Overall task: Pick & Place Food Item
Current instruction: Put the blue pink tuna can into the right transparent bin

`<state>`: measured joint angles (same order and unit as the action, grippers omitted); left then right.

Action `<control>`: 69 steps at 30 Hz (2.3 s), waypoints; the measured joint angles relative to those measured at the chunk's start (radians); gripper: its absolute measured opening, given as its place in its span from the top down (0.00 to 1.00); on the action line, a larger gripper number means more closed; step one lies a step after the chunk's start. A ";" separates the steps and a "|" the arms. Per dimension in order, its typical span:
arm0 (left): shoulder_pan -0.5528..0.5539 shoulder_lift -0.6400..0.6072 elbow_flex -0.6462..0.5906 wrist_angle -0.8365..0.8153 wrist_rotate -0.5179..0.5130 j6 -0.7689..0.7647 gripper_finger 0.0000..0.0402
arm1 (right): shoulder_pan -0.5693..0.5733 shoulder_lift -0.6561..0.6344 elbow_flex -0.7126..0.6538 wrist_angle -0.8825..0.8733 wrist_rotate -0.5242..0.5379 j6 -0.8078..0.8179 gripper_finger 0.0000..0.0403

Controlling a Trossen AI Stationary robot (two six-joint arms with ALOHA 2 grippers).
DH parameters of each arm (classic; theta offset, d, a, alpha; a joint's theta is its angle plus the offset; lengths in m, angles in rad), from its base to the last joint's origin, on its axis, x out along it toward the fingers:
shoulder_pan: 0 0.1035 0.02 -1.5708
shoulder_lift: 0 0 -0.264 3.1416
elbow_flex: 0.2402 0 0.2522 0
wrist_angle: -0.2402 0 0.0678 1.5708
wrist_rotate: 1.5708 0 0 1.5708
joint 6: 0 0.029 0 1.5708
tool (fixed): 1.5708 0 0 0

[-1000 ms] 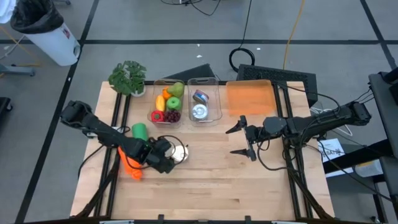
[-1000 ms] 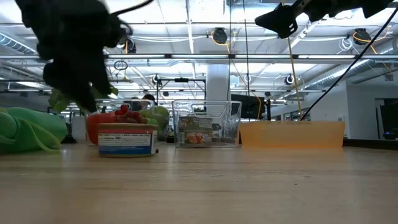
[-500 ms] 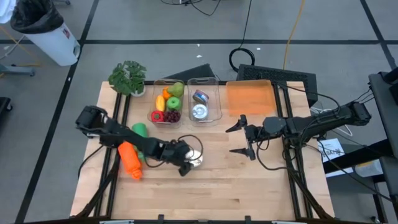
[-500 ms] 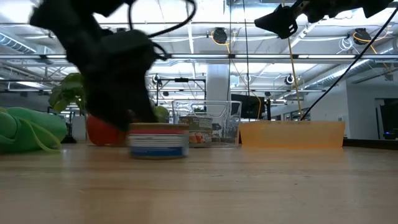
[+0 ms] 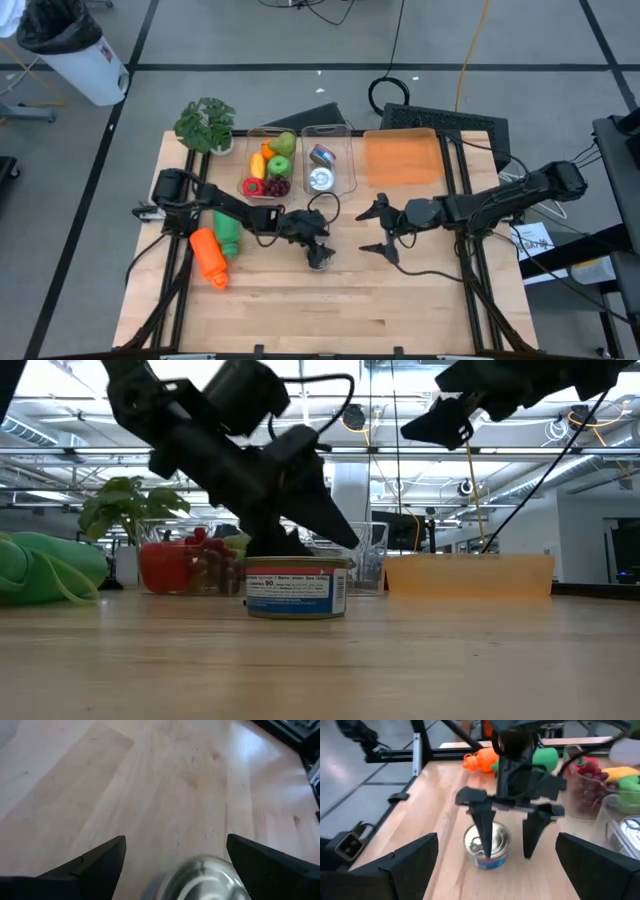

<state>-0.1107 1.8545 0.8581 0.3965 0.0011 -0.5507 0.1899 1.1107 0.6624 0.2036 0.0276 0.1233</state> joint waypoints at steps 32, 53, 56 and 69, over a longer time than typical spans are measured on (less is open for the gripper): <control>-0.281 -0.323 0.003 -0.729 -0.474 -0.283 0.10 | 0.037 0.681 0.436 -0.280 0.261 0.296 0.05; -0.167 -0.100 0.003 -0.383 -0.339 -0.059 0.10 | 0.014 0.552 0.491 -0.986 0.325 0.666 0.05; -0.145 -0.112 0.005 -0.361 -0.302 -0.016 0.10 | 0.023 0.537 0.491 -0.990 0.294 0.683 0.05; -0.117 -0.116 0.003 -0.258 -0.320 0.128 0.10 | 0.020 0.535 0.455 -0.899 0.205 0.712 0.05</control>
<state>-0.2274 1.7381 0.8612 0.1387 -0.3190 -0.4229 0.2102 1.6455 1.1174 -0.6956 0.2327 0.8350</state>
